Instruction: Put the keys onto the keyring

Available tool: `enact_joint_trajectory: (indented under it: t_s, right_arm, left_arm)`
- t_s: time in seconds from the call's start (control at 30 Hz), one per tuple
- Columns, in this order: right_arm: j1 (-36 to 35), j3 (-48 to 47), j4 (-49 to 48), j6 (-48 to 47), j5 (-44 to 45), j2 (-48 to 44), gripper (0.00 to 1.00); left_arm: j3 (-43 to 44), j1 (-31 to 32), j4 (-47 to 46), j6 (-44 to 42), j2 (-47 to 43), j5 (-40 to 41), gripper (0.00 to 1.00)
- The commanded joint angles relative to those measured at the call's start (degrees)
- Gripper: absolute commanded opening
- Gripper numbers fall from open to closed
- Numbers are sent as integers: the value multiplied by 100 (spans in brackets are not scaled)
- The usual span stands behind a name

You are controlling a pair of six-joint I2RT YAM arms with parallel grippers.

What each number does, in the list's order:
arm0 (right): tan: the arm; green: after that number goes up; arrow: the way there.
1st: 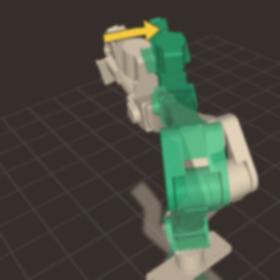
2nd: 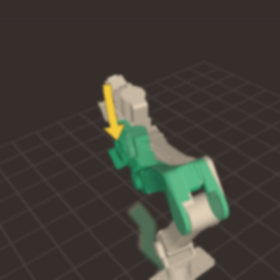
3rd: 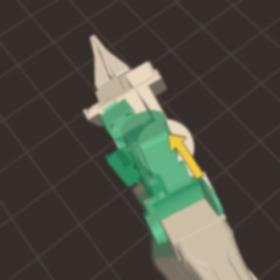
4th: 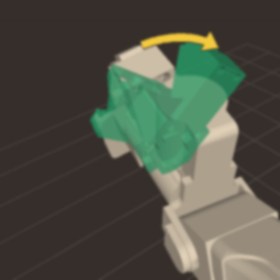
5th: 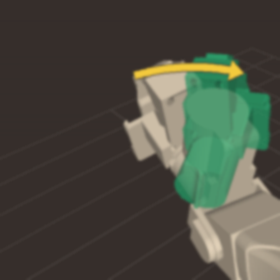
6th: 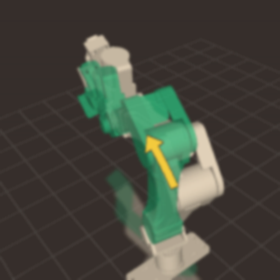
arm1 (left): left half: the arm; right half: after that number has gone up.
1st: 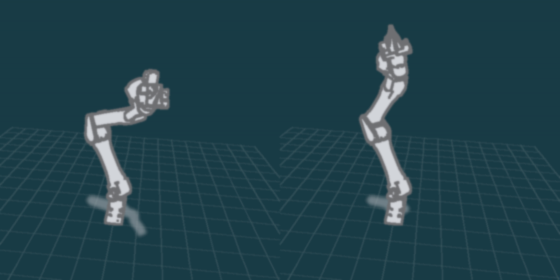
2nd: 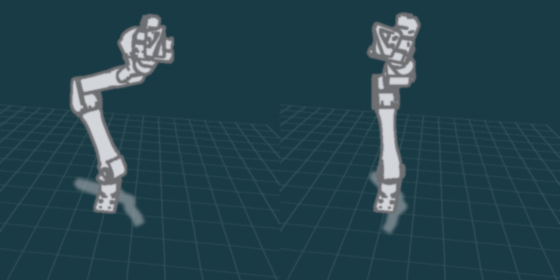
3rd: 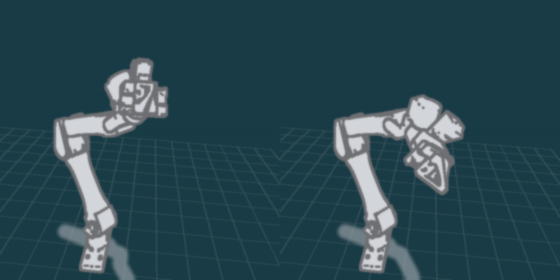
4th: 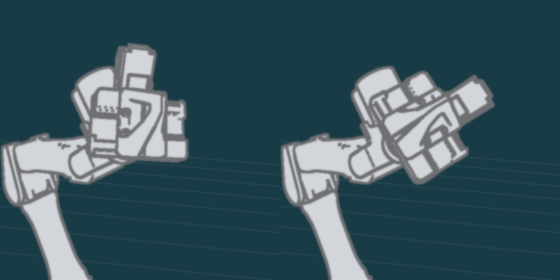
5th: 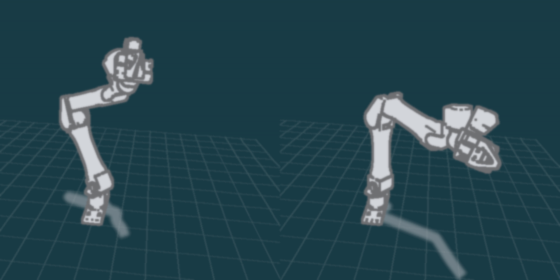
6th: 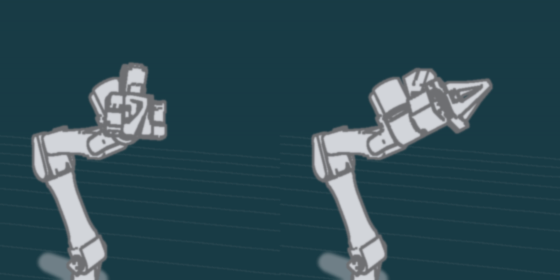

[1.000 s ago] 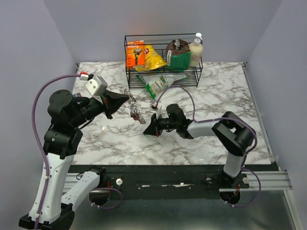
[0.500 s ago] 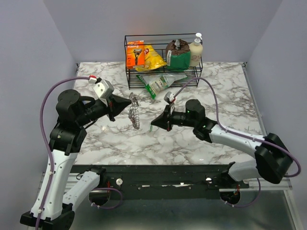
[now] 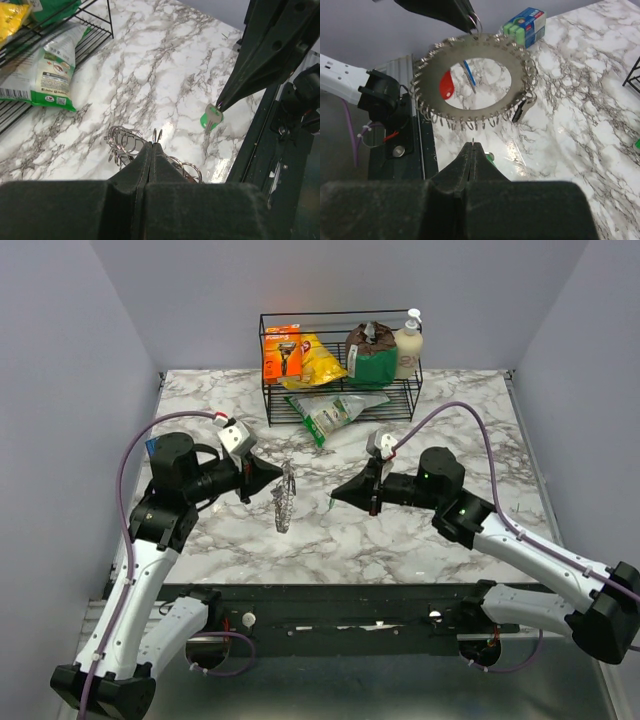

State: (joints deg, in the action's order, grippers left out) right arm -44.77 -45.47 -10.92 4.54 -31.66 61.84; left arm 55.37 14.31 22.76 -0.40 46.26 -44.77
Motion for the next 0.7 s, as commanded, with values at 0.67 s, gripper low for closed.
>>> enact_joint_trajectory:
  t_s: [0.67]
  right_arm:
    - [-14, -972, 327, 21, -991, 565, 1]
  left_arm:
    - [-721, 178, -1011, 164, -161, -365, 0]
